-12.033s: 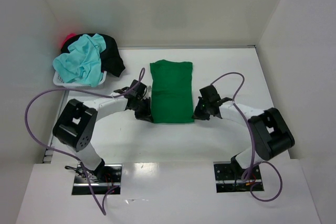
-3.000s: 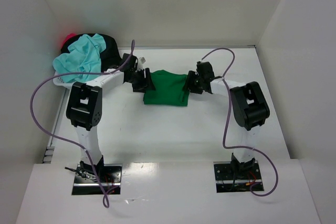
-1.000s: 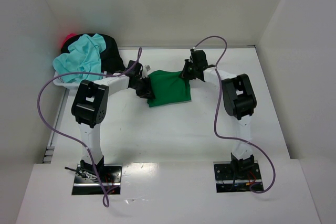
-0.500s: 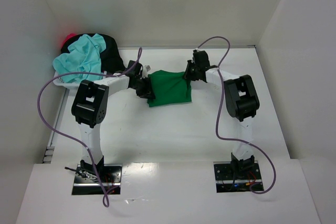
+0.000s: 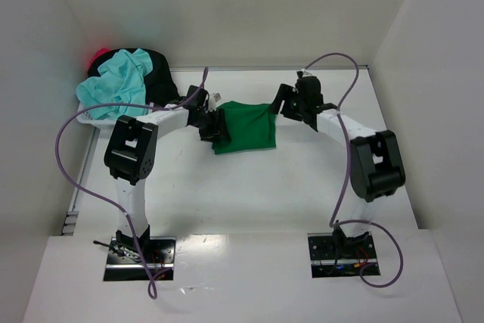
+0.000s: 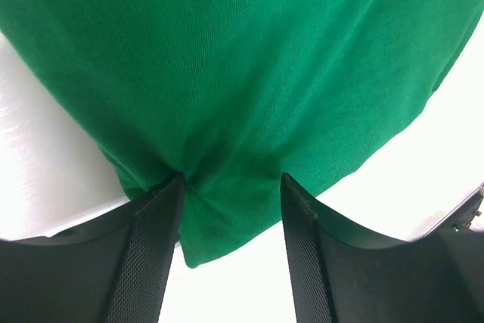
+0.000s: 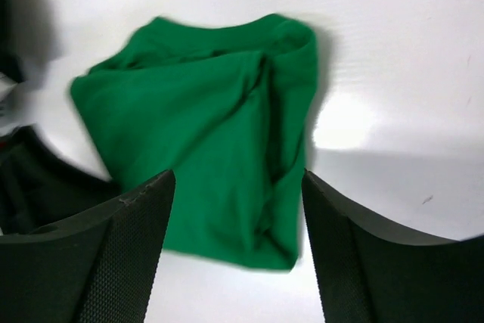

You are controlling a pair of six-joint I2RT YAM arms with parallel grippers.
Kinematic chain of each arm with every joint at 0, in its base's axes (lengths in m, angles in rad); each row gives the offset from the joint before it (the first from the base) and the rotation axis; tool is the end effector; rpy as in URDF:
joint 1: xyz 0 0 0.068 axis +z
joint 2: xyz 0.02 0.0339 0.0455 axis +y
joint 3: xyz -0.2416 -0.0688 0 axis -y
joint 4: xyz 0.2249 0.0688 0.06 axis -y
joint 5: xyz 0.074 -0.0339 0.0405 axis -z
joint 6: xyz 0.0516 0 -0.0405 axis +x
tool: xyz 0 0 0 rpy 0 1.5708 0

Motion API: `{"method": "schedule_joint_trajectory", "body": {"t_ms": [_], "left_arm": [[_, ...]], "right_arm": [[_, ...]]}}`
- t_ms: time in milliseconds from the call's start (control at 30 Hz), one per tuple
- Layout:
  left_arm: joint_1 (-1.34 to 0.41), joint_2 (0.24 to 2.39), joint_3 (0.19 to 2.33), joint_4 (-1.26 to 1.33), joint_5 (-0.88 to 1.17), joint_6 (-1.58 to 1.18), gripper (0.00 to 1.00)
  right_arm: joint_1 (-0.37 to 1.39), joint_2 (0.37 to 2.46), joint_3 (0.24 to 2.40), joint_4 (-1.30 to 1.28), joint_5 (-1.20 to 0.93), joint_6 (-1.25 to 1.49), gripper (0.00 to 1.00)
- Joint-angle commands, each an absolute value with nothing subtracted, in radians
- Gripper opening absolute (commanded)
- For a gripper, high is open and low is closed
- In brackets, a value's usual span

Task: Fold and stack the t-shirts
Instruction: Smooth out wrinkles on the folded tshirt

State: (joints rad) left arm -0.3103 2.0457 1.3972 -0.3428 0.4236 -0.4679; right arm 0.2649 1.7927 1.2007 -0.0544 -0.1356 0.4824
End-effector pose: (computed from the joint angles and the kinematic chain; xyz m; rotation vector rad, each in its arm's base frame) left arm 0.3861 -0.1461 0.1391 -0.0392 2.6497 -0.8252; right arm 0.3776 0.1097 0.1981 0.1698 2.2624 0.5557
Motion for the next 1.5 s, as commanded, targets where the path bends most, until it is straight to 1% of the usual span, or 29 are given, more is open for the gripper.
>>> {"method": "schedule_joint_trajectory", "body": {"t_ms": [0, 33, 133, 167, 233, 300, 333, 433, 467, 633, 700, 733, 867, 900, 1033, 1133, 1167, 1267, 1300, 1400, 1433, 1467], "left_arm": [[-0.308, 2.039, 1.404, -0.428, 0.357, -0.414, 0.63], [-0.308, 2.030, 1.404, -0.437, 0.367, -0.414, 0.64], [-0.308, 1.994, 1.394, -0.437, 0.367, -0.414, 0.64], [-0.308, 1.968, 1.394, -0.451, 0.358, -0.414, 0.65], [-0.308, 1.922, 1.394, -0.465, 0.347, -0.414, 0.65], [-0.308, 1.898, 1.414, -0.477, 0.347, -0.414, 0.69], [-0.308, 1.885, 1.437, -0.477, 0.347, -0.423, 0.69], [-0.308, 1.897, 1.489, -0.495, 0.356, -0.423, 0.70], [-0.308, 1.911, 1.524, -0.509, 0.356, -0.423, 0.70], [-0.308, 1.954, 1.569, -0.476, 0.368, -0.445, 0.70], [-0.308, 1.977, 1.584, -0.463, 0.379, -0.457, 0.68], [-0.308, 2.002, 1.585, -0.451, 0.379, -0.457, 0.67], [-0.318, 2.048, 1.609, -0.405, 0.411, -0.494, 0.59], [-0.327, 2.048, 1.609, -0.396, 0.411, -0.494, 0.59], [-0.336, 2.101, 1.618, -0.359, 0.402, -0.514, 0.53], [-0.336, 2.132, 1.608, -0.350, 0.393, -0.523, 0.51], [-0.336, 2.132, 1.597, -0.350, 0.393, -0.523, 0.47], [-0.345, 2.157, 1.586, -0.341, 0.380, -0.532, 0.45], [-0.345, 2.167, 1.577, -0.341, 0.370, -0.532, 0.45], [-0.345, 2.177, 1.568, -0.341, 0.360, -0.532, 0.45], [-0.345, 2.177, 1.568, -0.341, 0.360, -0.532, 0.45], [-0.345, 2.177, 1.568, -0.341, 0.351, -0.532, 0.45]], "right_arm": [[0.264, 1.674, 1.109, 0.024, -0.179, 0.509, 0.73], [0.264, 1.645, 1.059, 0.025, -0.189, 0.520, 0.69], [0.264, 1.625, 0.990, 0.037, -0.227, 0.529, 0.62], [0.264, 1.624, 0.976, 0.046, -0.236, 0.529, 0.61], [0.264, 1.615, 0.939, 0.055, -0.236, 0.529, 0.61], [0.273, 1.615, 0.927, 0.067, -0.245, 0.529, 0.61], [0.273, 1.615, 0.927, 0.067, -0.245, 0.529, 0.61], [0.302, 1.643, 0.927, 0.078, -0.297, 0.514, 0.61], [0.322, 1.655, 0.927, 0.078, -0.298, 0.502, 0.61], [0.385, 1.669, 0.927, 0.112, -0.261, 0.469, 0.61], [0.397, 1.689, 0.937, 0.112, -0.261, 0.469, 0.61], [0.406, 1.716, 0.948, 0.112, -0.261, 0.460, 0.58], [0.407, 1.776, 0.966, 0.089, -0.226, 0.460, 0.57], [0.407, 1.776, 0.966, 0.080, -0.213, 0.460, 0.57], [0.407, 1.776, 0.976, 0.080, -0.154, 0.460, 0.56], [0.407, 1.776, 0.985, 0.068, -0.127, 0.448, 0.56], [0.407, 1.776, 0.995, 0.067, -0.118, 0.436, 0.56], [0.407, 1.807, 1.005, 0.058, -0.100, 0.436, 0.46], [0.407, 1.821, 1.005, 0.049, -0.088, 0.445, 0.41], [0.407, 1.832, 1.005, 0.049, -0.078, 0.457, 0.35], [0.407, 1.842, 1.005, 0.038, -0.065, 0.468, 0.30], [0.407, 1.842, 1.005, 0.017, -0.051, 0.477, 0.30]]}}
